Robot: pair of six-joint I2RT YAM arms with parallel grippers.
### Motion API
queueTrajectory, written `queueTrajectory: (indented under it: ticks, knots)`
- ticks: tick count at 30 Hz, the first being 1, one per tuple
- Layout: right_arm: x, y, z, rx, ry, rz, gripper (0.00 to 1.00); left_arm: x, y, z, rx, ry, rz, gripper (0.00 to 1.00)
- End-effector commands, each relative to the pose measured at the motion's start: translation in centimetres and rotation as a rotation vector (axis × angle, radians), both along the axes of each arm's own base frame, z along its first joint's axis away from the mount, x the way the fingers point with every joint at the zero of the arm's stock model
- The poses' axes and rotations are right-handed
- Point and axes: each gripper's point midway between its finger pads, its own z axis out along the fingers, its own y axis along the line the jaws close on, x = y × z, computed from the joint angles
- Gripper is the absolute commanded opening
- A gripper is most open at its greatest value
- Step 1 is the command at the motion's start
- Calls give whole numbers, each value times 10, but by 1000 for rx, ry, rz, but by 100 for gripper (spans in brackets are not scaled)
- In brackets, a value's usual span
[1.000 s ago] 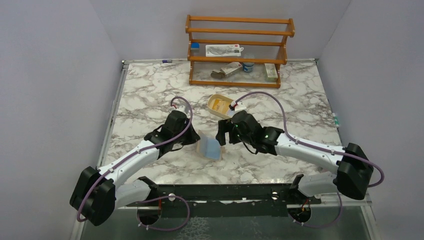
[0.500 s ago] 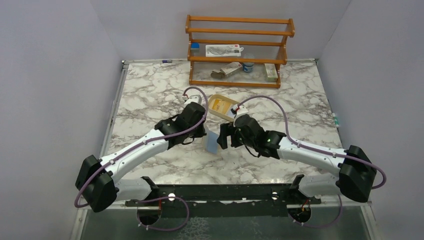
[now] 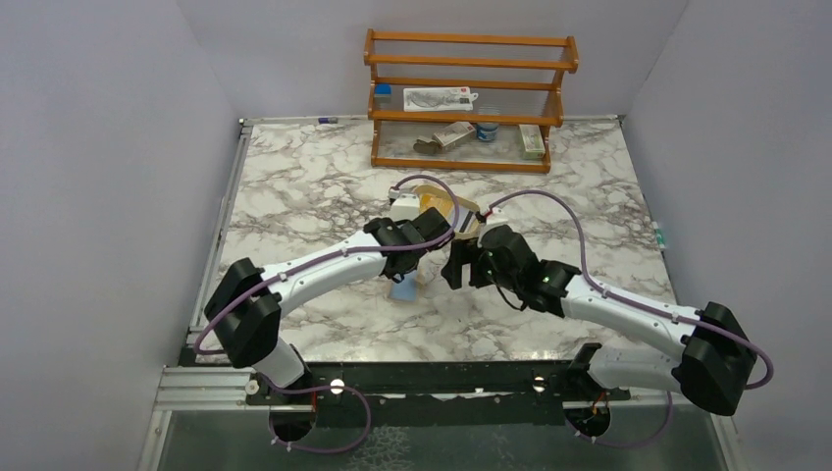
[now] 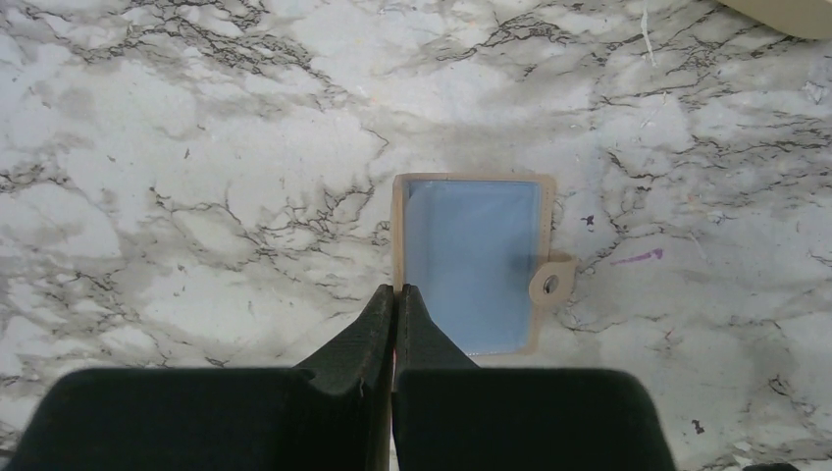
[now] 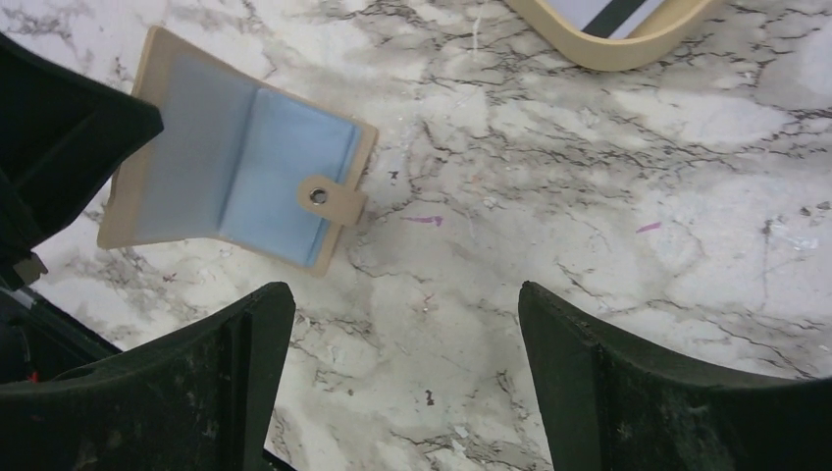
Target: Take the credit cards out of the card holder
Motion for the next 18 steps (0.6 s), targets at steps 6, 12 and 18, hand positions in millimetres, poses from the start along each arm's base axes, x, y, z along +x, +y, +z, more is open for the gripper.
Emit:
queueTrajectory:
  ticks: [6, 12, 18]
  knots:
    - [2, -1, 14, 61, -21, 31, 90, -5, 11, -4, 150, -26, 67, 0]
    - [-12, 37, 39, 196, -32, 233, 90, -9, 7, -42, -147, 78, 78, 0]
    - [-24, 76, 78, 408, -66, 395, 89, -10, 9, -51, -346, 60, 98, 0]
